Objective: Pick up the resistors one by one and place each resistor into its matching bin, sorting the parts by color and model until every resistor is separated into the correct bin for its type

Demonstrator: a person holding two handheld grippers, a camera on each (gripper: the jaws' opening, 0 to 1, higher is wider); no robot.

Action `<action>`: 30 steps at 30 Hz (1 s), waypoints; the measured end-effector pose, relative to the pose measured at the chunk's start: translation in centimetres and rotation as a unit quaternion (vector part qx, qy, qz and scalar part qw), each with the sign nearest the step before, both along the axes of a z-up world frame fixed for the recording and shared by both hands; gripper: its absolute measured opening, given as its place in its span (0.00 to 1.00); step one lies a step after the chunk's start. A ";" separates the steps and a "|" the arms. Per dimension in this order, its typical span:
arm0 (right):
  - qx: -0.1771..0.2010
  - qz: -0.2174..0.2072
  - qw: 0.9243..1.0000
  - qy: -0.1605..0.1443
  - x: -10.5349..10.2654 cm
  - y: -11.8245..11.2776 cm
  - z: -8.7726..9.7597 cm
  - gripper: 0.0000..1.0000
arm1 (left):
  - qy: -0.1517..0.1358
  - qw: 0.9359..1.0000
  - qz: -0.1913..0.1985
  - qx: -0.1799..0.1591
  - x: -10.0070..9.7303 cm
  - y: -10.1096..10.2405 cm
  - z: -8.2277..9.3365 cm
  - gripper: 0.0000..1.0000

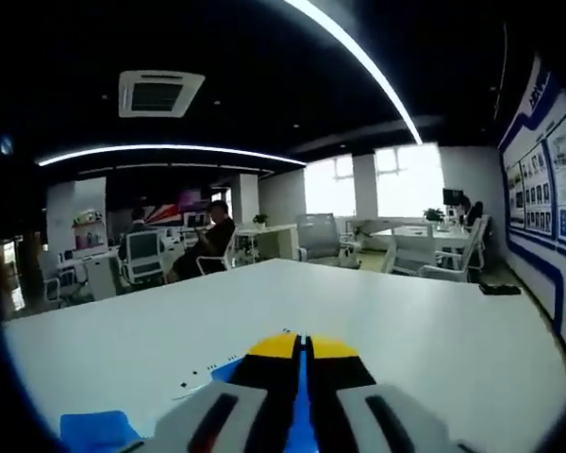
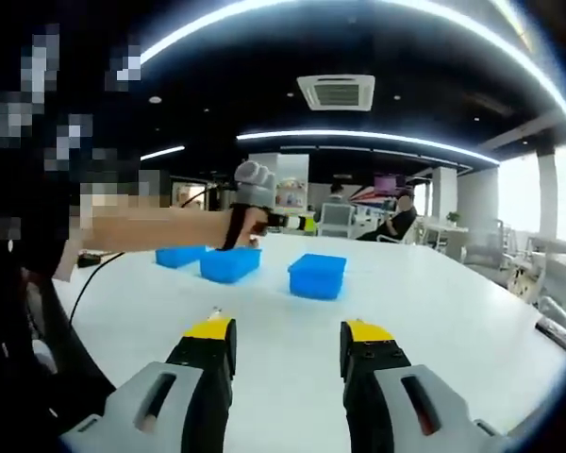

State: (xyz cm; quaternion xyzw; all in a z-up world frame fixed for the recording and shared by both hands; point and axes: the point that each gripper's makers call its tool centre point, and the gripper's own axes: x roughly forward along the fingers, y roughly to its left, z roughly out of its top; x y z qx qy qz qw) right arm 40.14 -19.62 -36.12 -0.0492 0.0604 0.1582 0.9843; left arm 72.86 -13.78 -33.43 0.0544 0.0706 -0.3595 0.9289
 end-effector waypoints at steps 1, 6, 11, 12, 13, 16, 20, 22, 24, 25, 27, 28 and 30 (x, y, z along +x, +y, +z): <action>0.000 0.001 1.000 0.001 0.0 0.1 -0.1 0.46 | -0.001 1.000 0.000 0.006 0.1 0.1 -0.3 0.08; 0.001 0.006 1.000 0.002 0.0 0.5 -0.1 0.46 | 0.007 1.000 -0.003 0.000 -0.3 0.5 -0.9 0.40; 0.000 0.011 1.000 0.003 0.1 0.8 -0.2 0.46 | 0.003 1.000 -0.021 -0.005 -1.9 1.7 -0.4 0.43; -0.001 0.013 1.000 0.002 0.2 0.9 -0.2 0.46 | 0.001 1.000 -0.026 -0.008 -2.8 2.3 -0.3 0.43; -0.001 0.014 1.000 0.002 0.3 1.0 -0.2 0.46 | -0.001 0.999 -0.033 -0.007 -3.5 2.9 -0.4 0.43; 0.000 0.025 1.000 0.001 0.7 1.5 -0.1 0.46 | -0.004 0.999 -0.039 -0.002 -5.8 5.2 -0.9 0.42; 0.000 0.044 0.999 -0.004 1.1 2.2 0.0 0.46 | 0.003 0.999 -0.043 -0.019 -10.2 9.5 -1.7 0.42; 0.001 0.054 0.999 -0.009 1.2 2.6 0.2 0.46 | 0.000 0.999 -0.031 -0.041 -12.4 12.0 -2.0 0.42; 0.004 0.067 0.998 -0.015 1.4 3.1 0.3 0.46 | 0.000 0.999 -0.019 -0.048 -14.6 14.6 -2.7 0.42; 0.006 0.070 0.997 -0.016 1.5 3.2 0.3 0.46 | -0.002 0.999 -0.014 -0.049 -16.1 16.2 -3.1 0.42; 0.008 0.080 0.997 -0.018 1.7 3.8 0.3 0.46 | -0.009 0.999 -0.004 -0.048 -18.2 18.5 -3.6 0.42; 0.007 0.087 0.996 -0.016 1.8 4.2 0.2 0.46 | -0.016 0.998 -0.011 -0.052 -19.6 19.2 -3.5 0.42; 0.005 0.096 0.995 -0.016 1.9 4.8 0.1 0.46 | -0.020 0.997 -0.014 -0.077 -22.1 20.6 -3.1 0.42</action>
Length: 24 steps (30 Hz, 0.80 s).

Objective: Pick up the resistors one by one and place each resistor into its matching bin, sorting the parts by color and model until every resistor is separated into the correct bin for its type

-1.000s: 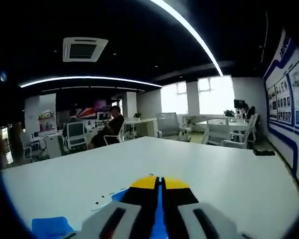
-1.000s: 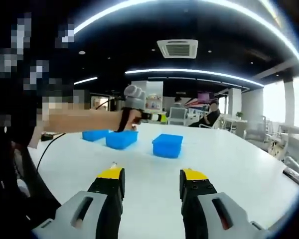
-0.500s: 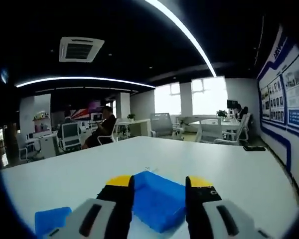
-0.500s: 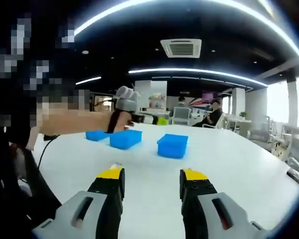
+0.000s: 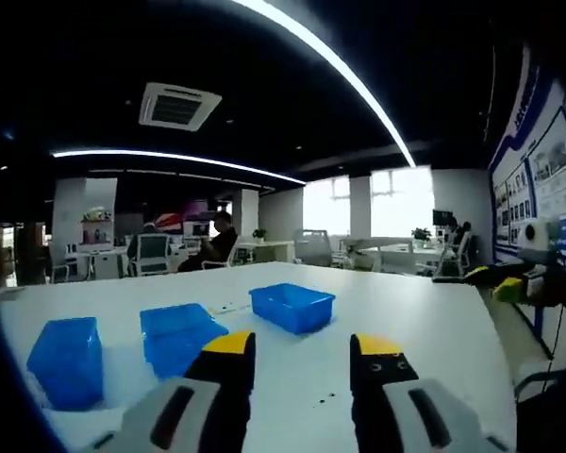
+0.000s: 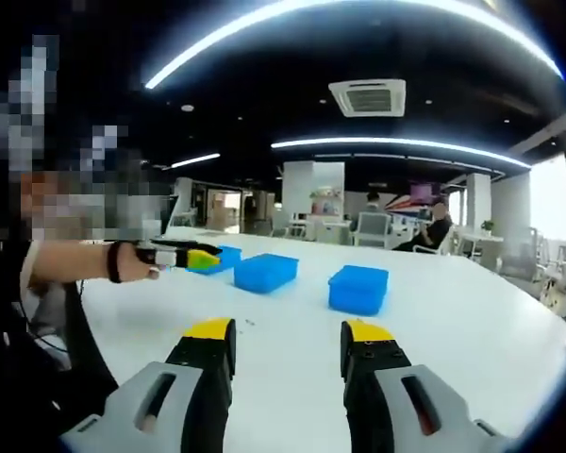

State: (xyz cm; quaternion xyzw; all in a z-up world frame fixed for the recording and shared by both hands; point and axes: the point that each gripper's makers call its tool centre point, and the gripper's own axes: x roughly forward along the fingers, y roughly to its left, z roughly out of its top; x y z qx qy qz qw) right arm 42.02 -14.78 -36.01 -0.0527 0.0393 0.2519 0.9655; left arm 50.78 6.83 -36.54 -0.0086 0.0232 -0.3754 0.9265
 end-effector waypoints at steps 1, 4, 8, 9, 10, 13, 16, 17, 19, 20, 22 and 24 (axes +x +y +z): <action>-0.002 0.006 1.000 0.000 0.0 0.3 -0.1 0.46 | 0.000 1.000 0.000 -0.003 -0.8 0.5 0.0 0.42; -0.003 0.016 1.000 -0.001 -0.2 1.0 -0.1 0.46 | -0.005 1.000 0.019 -0.005 -3.8 2.8 -0.2 0.42; -0.005 0.029 1.000 0.001 -0.4 1.6 -0.3 0.46 | -0.003 0.999 0.041 0.004 -7.8 5.7 -0.7 0.42; -0.005 0.030 1.000 0.002 -0.5 1.6 -0.4 0.46 | -0.001 0.999 0.045 0.006 -8.2 6.0 -0.8 0.42; -0.006 0.032 0.999 0.002 -0.5 1.7 -0.4 0.46 | 0.002 0.999 0.046 0.004 -8.7 6.3 -0.7 0.41; -0.009 0.037 0.999 0.002 -0.6 1.9 -0.5 0.46 | 0.011 0.999 0.052 -0.001 -9.8 6.9 -0.4 0.41; -0.012 0.042 0.999 0.007 -0.8 2.1 -0.9 0.46 | 0.036 0.998 0.052 0.001 -9.5 6.8 -0.7 0.39; -0.015 0.043 0.999 0.010 -0.8 2.1 -1.1 0.46 | 0.046 0.998 0.051 0.012 -9.3 6.5 -1.0 0.39; -0.020 0.047 0.999 0.014 -1.0 2.2 -1.4 0.46 | 0.068 0.996 0.035 0.040 -9.0 5.5 -1.7 0.38; -0.022 0.048 0.998 0.016 -1.1 2.3 -1.6 0.46 | 0.079 0.995 0.026 0.048 -8.8 5.0 -1.9 0.38; -0.028 0.051 0.998 0.020 -1.3 2.3 -1.9 0.47 | 0.098 0.993 0.005 0.062 -8.5 4.0 -2.4 0.38; -0.032 0.053 0.998 0.022 -1.5 2.2 -2.1 0.47 | 0.118 0.990 -0.017 0.079 -8.1 3.0 -2.8 0.38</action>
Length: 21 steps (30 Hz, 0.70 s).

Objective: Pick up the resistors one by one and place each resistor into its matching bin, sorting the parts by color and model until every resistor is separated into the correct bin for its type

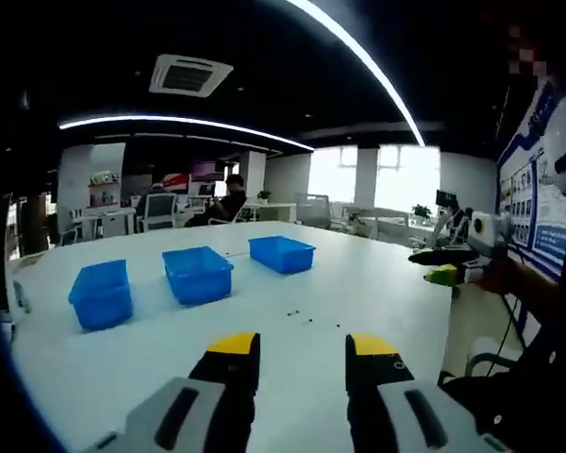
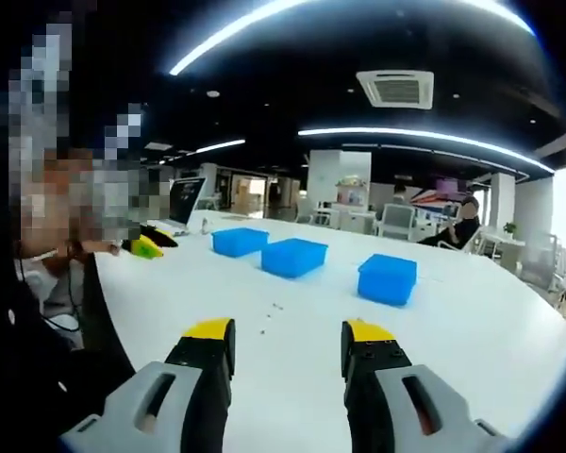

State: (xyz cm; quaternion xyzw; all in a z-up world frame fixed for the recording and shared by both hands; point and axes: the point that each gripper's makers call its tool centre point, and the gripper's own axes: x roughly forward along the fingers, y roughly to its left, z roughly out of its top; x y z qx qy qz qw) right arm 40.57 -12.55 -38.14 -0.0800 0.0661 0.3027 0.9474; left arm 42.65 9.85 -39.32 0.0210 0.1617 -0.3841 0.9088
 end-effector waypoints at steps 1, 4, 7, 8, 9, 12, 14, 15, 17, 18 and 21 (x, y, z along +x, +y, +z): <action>-0.001 0.002 1.000 0.002 -0.1 0.0 -0.1 0.47 | 0.005 1.000 -0.014 0.016 0.1 -0.5 -0.2 0.37; -0.005 0.007 1.000 0.009 -0.3 0.1 -0.6 0.47 | 0.021 0.997 -0.047 0.054 0.7 -1.7 -0.4 0.36; -0.012 0.012 1.000 0.018 -0.5 0.0 -1.4 0.47 | 0.033 0.988 -0.086 0.121 1.7 -2.8 -0.9 0.36; -0.018 0.013 1.000 0.021 -0.6 0.0 -1.7 0.47 | 0.032 0.984 -0.099 0.142 2.0 -3.5 -1.1 0.36; -0.024 0.013 0.999 0.023 -0.6 -0.1 -2.1 0.47 | 0.038 0.981 -0.107 0.155 2.1 -4.4 -1.3 0.35; -0.034 0.006 0.999 0.031 -0.6 -0.5 -2.8 0.47 | 0.056 0.973 -0.137 0.177 3.3 -5.9 -1.6 0.33; -0.029 0.001 0.999 0.037 -0.7 -0.9 -3.1 0.48 | 0.062 0.965 -0.159 0.197 4.0 -6.9 -1.8 0.32; -0.026 -0.001 0.999 0.038 -0.7 -1.0 -3.1 0.48 | 0.061 0.961 -0.170 0.209 4.5 -7.4 -2.0 0.32; -0.025 -0.005 0.999 0.042 -0.7 -1.3 -3.4 0.48 | 0.065 0.951 -0.193 0.233 5.1 -8.2 -2.5 0.31; -0.027 -0.007 0.999 0.044 -0.7 -1.5 -3.5 0.48 | 0.069 0.945 -0.204 0.248 5.4 -8.6 -2.8 0.30; -0.022 -0.012 0.999 0.046 -0.8 -1.8 -3.7 0.48 | 0.077 0.927 -0.239 0.280 6.0 -9.7 -3.6 0.29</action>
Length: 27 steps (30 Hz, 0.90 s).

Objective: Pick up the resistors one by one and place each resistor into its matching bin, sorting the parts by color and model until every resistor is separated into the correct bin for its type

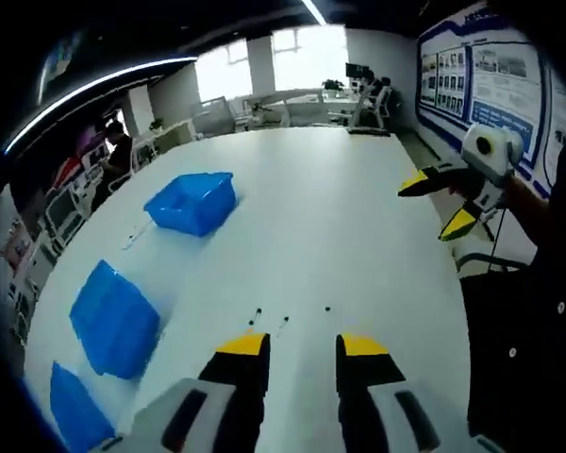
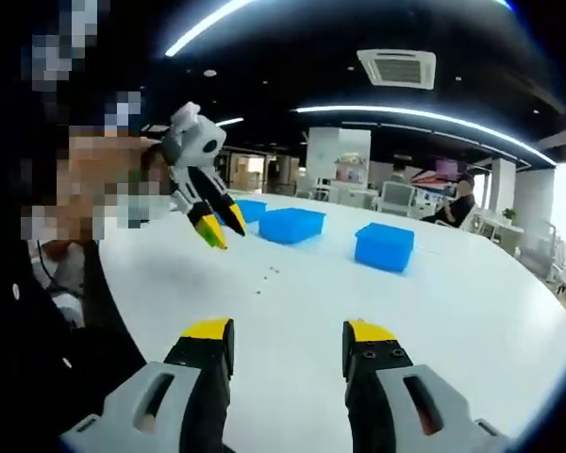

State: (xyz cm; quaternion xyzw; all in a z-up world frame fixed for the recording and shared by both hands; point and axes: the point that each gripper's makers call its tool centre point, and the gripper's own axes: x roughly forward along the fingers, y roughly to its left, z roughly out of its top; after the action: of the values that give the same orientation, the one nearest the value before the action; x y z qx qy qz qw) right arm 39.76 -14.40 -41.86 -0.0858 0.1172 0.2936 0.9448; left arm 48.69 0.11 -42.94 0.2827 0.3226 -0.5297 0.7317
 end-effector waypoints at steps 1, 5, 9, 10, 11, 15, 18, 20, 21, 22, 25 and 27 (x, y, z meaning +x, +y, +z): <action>0.003 -0.002 1.000 0.001 0.0 -0.1 -0.1 0.48 | 0.004 1.000 -0.013 0.009 0.2 -0.4 -0.2 0.28; 0.009 -0.011 1.000 0.006 -0.2 -0.5 -0.6 0.48 | 0.009 0.997 -0.059 0.052 1.3 -1.5 -1.3 0.25; 0.015 -0.025 0.999 0.012 -0.2 -1.2 -1.0 0.48 | 0.032 0.990 -0.101 0.095 1.4 -1.9 -2.8 0.21; 0.017 -0.028 0.999 0.013 -0.2 -1.3 -1.0 0.48 | 0.029 0.990 -0.103 0.095 1.7 -2.2 -3.0 0.21; 0.017 -0.028 0.999 0.013 -0.2 -1.4 -1.0 0.48 | 0.029 0.989 -0.108 0.099 1.7 -2.3 -3.1 0.21; 0.015 -0.034 0.999 0.015 -0.1 -1.8 -1.2 0.48 | 0.034 0.985 -0.121 0.117 2.4 -2.6 -3.8 0.19; 0.014 -0.038 0.999 0.013 0.1 -2.1 -1.2 0.48 | 0.048 0.982 -0.128 0.129 2.5 -2.4 -4.5 0.17; 0.017 -0.039 0.999 0.013 0.2 -2.1 -1.1 0.48 | 0.054 0.982 -0.125 0.132 2.7 -2.4 -4.7 0.16; 0.017 -0.039 0.999 0.013 0.2 -2.1 -1.1 0.48 | 0.056 0.981 -0.127 0.134 2.8 -2.4 -4.9 0.15; 0.015 -0.038 0.999 0.014 0.2 -2.1 -1.2 0.48 | 0.057 0.981 -0.128 0.134 2.8 -2.4 -5.0 0.15; 0.015 -0.038 0.999 0.017 0.2 -2.1 -1.5 0.48 | 0.067 0.980 -0.130 0.138 2.8 -2.4 -5.3 0.13; 0.016 -0.039 0.999 0.018 0.2 -2.1 -1.5 0.48 | 0.075 0.979 -0.128 0.139 2.7 -2.4 -5.4 0.10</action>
State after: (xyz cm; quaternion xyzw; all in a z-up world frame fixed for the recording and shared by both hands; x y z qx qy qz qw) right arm 39.98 -16.48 -43.37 -0.0606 0.1324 0.2601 0.9545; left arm 51.42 -2.29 -48.36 0.3799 0.4078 -0.5891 0.5851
